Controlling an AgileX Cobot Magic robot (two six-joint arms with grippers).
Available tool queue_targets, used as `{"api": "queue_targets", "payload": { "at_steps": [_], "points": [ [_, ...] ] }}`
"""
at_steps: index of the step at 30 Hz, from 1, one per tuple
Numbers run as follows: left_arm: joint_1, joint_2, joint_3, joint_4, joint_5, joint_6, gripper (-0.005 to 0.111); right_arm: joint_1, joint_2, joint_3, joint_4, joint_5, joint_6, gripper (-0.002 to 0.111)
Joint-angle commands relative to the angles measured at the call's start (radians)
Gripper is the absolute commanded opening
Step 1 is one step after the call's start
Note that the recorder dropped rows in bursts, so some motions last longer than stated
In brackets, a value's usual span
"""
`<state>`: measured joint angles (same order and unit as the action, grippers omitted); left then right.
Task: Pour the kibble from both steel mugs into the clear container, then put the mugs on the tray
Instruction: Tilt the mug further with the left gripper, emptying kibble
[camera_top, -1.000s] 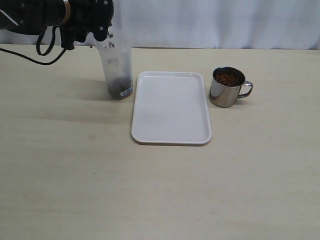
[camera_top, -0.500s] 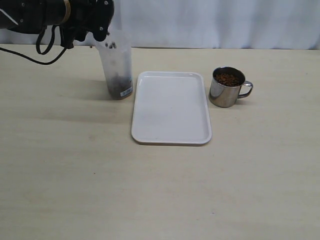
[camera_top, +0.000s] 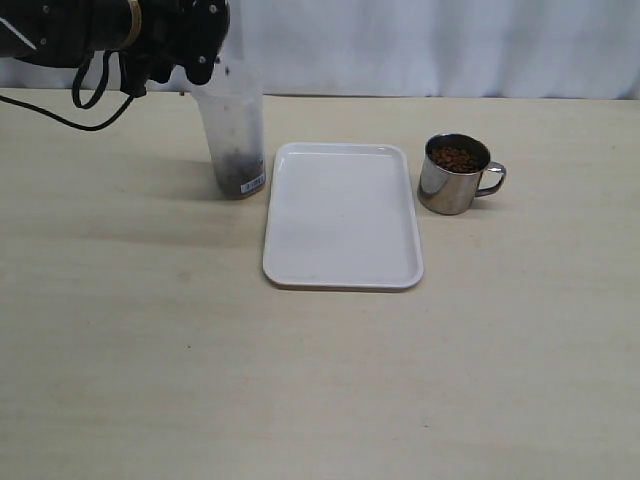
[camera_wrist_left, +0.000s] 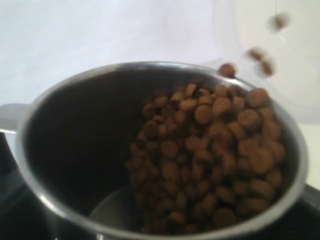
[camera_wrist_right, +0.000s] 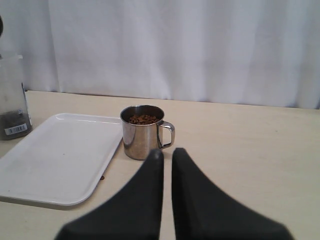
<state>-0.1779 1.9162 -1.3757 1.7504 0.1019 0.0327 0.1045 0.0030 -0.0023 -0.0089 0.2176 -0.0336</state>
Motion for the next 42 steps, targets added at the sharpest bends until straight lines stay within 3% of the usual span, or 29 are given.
{"api": "queue_targets", "payload": {
  "at_steps": [1,42],
  "points": [
    [-0.008,-0.006,-0.01,-0.006,-0.001,0.007,0.0,0.003,-0.003,0.002,-0.006,-0.006,-0.004,0.005],
    [-0.032,-0.002,-0.011,-0.006,0.032,0.087,0.0,0.003,-0.003,0.002,-0.006,-0.006,-0.004,0.005]
  ]
}}
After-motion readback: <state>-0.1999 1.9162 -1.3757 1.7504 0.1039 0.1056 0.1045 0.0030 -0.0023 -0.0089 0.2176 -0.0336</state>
